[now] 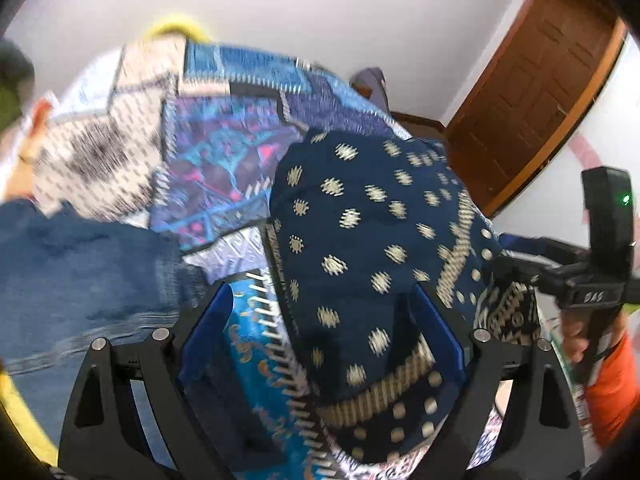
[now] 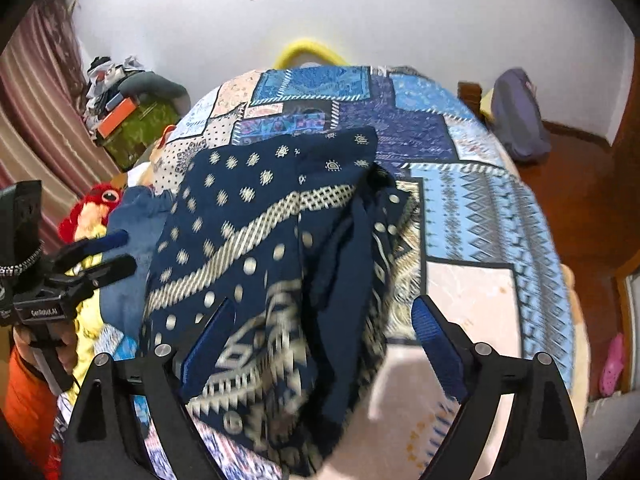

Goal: Fold large clothes

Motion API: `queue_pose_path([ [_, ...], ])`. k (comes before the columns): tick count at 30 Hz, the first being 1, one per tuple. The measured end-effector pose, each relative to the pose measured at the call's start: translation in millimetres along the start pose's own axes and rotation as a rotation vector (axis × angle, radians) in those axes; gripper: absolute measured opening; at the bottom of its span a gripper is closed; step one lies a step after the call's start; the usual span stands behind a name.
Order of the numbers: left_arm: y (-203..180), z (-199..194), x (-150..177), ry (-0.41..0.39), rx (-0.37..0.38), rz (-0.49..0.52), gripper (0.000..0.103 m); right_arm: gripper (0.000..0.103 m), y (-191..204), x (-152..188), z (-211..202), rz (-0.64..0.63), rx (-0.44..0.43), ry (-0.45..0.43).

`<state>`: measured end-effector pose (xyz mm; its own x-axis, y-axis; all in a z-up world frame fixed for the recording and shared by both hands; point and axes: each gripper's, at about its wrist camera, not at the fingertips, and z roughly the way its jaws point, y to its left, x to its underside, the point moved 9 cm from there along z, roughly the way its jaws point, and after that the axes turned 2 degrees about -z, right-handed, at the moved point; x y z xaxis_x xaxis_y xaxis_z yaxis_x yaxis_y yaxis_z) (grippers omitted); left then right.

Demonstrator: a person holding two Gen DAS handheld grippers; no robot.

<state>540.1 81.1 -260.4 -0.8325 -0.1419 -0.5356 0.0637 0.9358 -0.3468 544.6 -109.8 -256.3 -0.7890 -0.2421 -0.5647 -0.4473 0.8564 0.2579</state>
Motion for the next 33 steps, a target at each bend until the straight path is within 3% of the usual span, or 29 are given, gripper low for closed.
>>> queue_pose_path([
  [3,1.5,25.5,3.0,0.065,0.088,-0.065,0.091,0.089,-8.2,-4.4,31.2,0.048,-0.024,0.063],
  [7,2.4,48.2,-0.8,0.098,0.169,-0.129,0.095,0.095,-24.7,-9.2,68.1,0.161,-0.133,0.14],
  [12,-5.9,70.4,-6.8,0.129,0.234,-0.144,0.095,0.095,-28.2,-22.1,91.0,0.198,-0.23,0.153],
  [14,-11.3,74.1,-8.3,0.138,0.27,-0.162,0.087,0.095,-25.9,-27.0,96.7,0.215,-0.259,0.147],
  [15,-11.7,73.6,-8.4,0.138,0.271,-0.166,0.086,0.094,-24.9,-28.1,98.0,0.217,-0.265,0.144],
  [17,-13.4,69.5,-9.1,0.133,0.269,-0.167,0.077,0.077,-19.6,-29.4,96.9,0.197,-0.27,0.132],
  [20,-14.5,53.3,-9.2,0.098,0.285,-0.167,0.064,0.051,-10.8,-32.0,85.2,0.175,-0.291,0.1],
  [23,-22.4,30.5,-11.9,0.062,0.291,-0.136,0.052,0.039,-0.2,-33.4,67.6,0.134,-0.274,0.07],
  [29,-40.8,-50.1,-18.9,-0.049,0.241,-0.02,0.047,0.035,36.2,-43.5,17.1,0.075,-0.257,0.002],
  [33,-31.3,-112.3,-28.4,-0.13,0.214,0.003,0.047,0.035,75.2,-58.2,-22.2,0.036,-0.273,-0.062],
])
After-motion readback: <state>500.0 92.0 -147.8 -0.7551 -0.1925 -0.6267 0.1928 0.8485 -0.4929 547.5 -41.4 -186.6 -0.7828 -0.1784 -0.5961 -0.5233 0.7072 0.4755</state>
